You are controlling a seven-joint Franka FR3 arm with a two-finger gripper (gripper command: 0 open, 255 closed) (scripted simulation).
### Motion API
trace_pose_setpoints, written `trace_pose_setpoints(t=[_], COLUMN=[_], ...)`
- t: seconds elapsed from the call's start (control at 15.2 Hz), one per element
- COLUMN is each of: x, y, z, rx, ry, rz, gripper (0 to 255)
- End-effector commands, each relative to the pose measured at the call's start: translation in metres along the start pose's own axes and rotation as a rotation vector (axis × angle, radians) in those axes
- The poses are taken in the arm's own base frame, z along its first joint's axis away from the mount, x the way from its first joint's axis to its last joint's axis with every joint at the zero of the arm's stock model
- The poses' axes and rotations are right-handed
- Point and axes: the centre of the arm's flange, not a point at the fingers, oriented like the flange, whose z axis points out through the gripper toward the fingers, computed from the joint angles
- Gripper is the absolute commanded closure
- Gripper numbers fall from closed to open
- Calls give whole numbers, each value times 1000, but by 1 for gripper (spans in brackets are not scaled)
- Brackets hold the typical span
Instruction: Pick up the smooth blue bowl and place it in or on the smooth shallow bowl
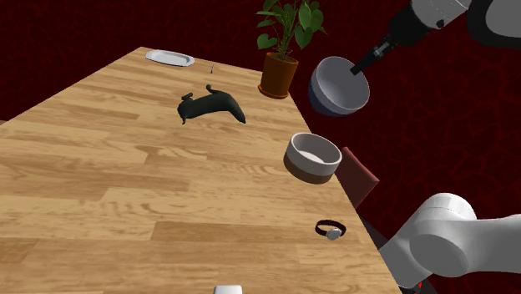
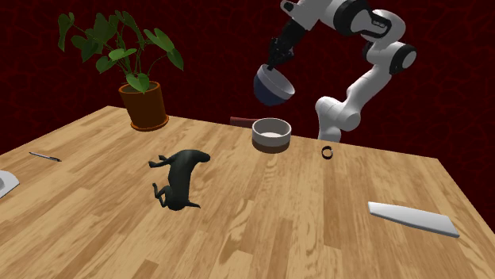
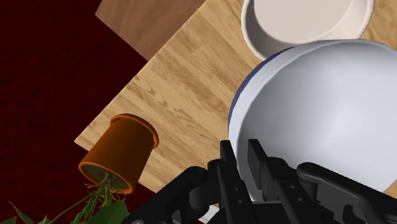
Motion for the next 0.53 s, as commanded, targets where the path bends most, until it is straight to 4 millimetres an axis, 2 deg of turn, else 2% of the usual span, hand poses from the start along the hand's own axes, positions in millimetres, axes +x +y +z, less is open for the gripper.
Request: trace_pose_setpoints(t=[0.0, 0.07, 0.46], x=[-22, -34, -49], y=[8, 13, 4], z=[-14, -25, 2], rx=[1, 1, 1], ry=[-1, -1, -1], rz=[0, 0, 0], gripper=[255, 255, 255])
